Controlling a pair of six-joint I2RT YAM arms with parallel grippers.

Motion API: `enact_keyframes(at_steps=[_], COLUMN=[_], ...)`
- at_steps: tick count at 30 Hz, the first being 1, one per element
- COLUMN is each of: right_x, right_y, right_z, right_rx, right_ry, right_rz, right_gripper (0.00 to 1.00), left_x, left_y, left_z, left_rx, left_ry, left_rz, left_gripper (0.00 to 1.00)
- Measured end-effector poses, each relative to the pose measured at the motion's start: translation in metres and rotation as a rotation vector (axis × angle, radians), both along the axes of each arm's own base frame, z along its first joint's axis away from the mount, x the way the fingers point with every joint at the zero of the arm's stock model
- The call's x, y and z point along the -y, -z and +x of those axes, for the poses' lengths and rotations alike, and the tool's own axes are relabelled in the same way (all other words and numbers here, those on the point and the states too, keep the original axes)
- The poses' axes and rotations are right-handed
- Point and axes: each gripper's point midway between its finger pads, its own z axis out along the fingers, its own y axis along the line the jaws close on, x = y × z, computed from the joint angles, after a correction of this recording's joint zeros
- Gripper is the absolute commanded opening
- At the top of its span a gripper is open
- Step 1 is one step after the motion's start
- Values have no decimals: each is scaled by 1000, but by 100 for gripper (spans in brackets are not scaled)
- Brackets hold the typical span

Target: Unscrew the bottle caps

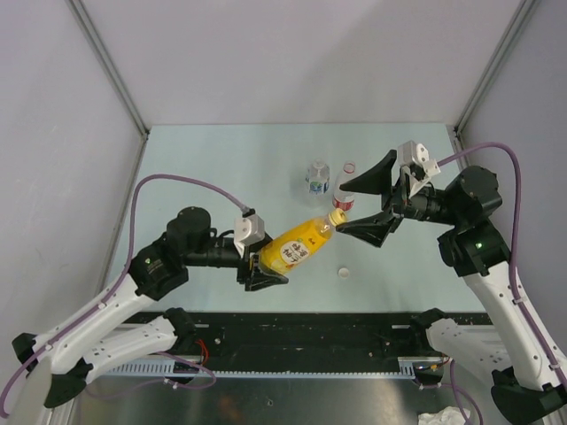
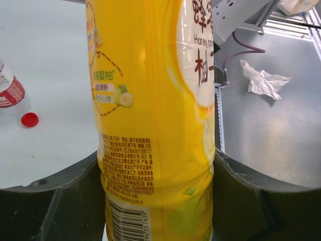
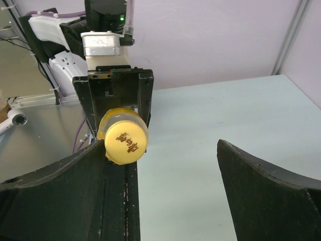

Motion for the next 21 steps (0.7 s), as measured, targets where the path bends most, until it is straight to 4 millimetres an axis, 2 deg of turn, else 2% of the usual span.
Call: enact_keyframes(at_steps=[5, 12, 21], right_x=[1, 0, -1], right_y=[1, 4, -6], right_z=[6, 19, 23], right_rx=[2, -9, -42], right_ry=[29, 64, 69], right_rz=[-1, -5, 37], right_gripper=[95, 95, 93], left_x=[-6, -20, -26], left_y=[-1, -19, -19], left_z=[6, 6, 34], left_rx=[42, 119, 141], left_ry=[-58, -124, -281], left_rz=[-9, -71, -62], left_gripper=[0, 0, 0])
